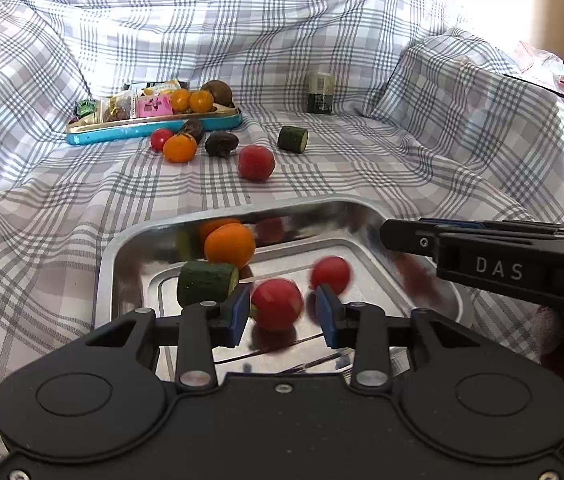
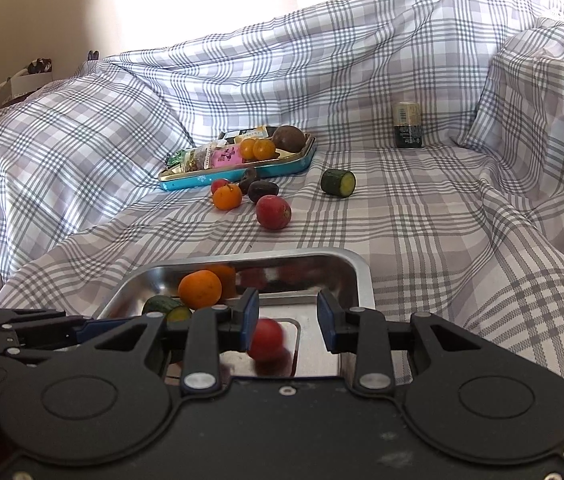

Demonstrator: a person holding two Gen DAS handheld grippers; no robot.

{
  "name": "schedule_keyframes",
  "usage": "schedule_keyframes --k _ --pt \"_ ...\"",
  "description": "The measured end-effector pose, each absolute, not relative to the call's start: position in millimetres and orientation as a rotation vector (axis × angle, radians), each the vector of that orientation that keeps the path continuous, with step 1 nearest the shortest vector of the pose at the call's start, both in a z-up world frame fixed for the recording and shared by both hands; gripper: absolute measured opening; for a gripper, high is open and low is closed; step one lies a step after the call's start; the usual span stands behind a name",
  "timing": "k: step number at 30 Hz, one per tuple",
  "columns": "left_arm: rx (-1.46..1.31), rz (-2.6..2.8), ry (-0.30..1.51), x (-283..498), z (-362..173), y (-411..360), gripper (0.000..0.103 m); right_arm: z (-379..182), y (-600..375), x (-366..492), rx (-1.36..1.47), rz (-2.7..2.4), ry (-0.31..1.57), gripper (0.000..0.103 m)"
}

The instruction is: Organize fruits

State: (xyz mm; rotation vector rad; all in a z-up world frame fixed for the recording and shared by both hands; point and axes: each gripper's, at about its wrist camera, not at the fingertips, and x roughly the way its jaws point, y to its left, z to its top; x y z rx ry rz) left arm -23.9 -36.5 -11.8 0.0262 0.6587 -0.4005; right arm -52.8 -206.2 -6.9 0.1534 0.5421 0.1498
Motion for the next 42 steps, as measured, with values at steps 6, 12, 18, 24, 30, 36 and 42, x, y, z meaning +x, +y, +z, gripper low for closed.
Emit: schedule_keyframes --k 6,12,18,24,30,36,42 --pt "0.035 -0.390 0.662 -24.3 -12.9 -37.2 0.045 -7.0 -206.4 -52.3 0.153 0.150 0.543 0.034" --pt "0.039 -0.380 0.659 -24.1 -12.6 -37.1 0.045 -8.4 -206.1 -51.8 0.149 0.150 0.545 0.034" --pt "0.044 -0.365 0.656 -24.5 -12.3 -37.1 0.045 -10.5 -204.0 -51.8 0.139 0.149 0.547 0.034" --pt "0.034 -0.331 0.649 -23.9 -11.8 -34.8 0.045 -9.5 -202.2 -52.2 0.123 0.148 0.546 0.034" --pt "0.019 -0.269 0.640 -22.7 -11.1 -30.5 0.045 -11.0 -200.8 -49.7 0.112 0.141 0.564 0.036" --pt "0.018 -0.238 0.633 -23.4 -9.1 -28.8 0.045 -12.1 -203.0 -48.2 0.121 0.120 0.575 0.041" --pt "0.039 -0.225 0.625 -25.2 -7.9 -30.2 0.046 -12.5 -200.8 -46.2 0.116 0.143 0.595 0.042"
